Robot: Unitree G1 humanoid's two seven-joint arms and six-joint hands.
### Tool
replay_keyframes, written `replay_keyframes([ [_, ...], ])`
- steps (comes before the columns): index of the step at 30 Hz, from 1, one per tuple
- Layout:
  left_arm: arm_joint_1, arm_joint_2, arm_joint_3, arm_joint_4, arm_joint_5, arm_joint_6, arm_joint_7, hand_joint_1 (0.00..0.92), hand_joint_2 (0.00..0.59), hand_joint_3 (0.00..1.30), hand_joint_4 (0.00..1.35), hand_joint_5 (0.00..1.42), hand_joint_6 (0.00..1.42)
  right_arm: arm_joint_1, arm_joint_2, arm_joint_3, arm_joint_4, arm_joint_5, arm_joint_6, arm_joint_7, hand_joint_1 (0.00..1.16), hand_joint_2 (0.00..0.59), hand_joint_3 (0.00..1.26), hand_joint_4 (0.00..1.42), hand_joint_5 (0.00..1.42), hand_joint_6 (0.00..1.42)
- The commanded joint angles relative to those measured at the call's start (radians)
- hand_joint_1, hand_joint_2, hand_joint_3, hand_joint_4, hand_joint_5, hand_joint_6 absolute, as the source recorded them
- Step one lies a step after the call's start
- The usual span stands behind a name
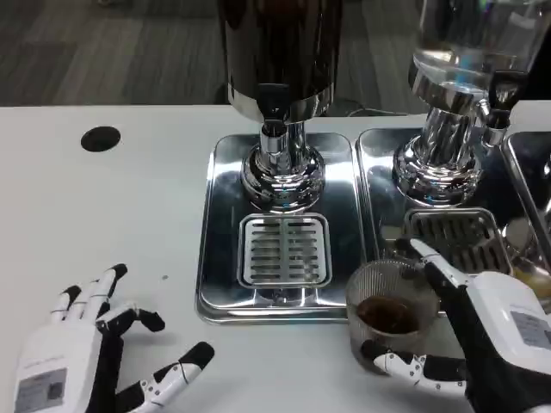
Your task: Grasp the cup under the faucet to collect the drink, then remove the cup.
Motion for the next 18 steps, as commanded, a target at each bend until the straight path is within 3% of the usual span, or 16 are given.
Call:
replay_keyframes([
  [1,0.01,0.015,0.009,-0.002,0.0,-0.007,-0.001,0.0,0.117,0.6,0.0,0.13,0.08,0.007,-0.006,0.0,-0.036,0.002,-0.021,0.012,0.64,0.179,0.1,0.2,0.3,0.44],
  [7,0.015,0.016,0.009,0.0,-0.003,-0.014,0.005,0.0,0.118,0.6,0.0,0.13,0.08,0.021,-0.017,-0.003,-0.063,0.007,-0.024,0.039,0.61,0.171,0.0,0.08,0.22,0.39],
  [14,0.014,0.013,0.006,0.002,-0.004,-0.021,0.007,0.0,0.116,0.6,0.0,0.13,0.08,0.022,-0.02,-0.032,-0.071,0.09,-0.042,0.084,0.57,0.174,0.0,0.02,0.16,0.35],
  [18,0.013,0.012,0.004,0.004,-0.003,-0.024,0.009,0.0,0.115,0.6,0.0,0.13,0.08,0.033,-0.014,-0.052,-0.083,0.107,-0.049,0.075,0.52,0.172,0.0,0.0,0.03,0.22],
])
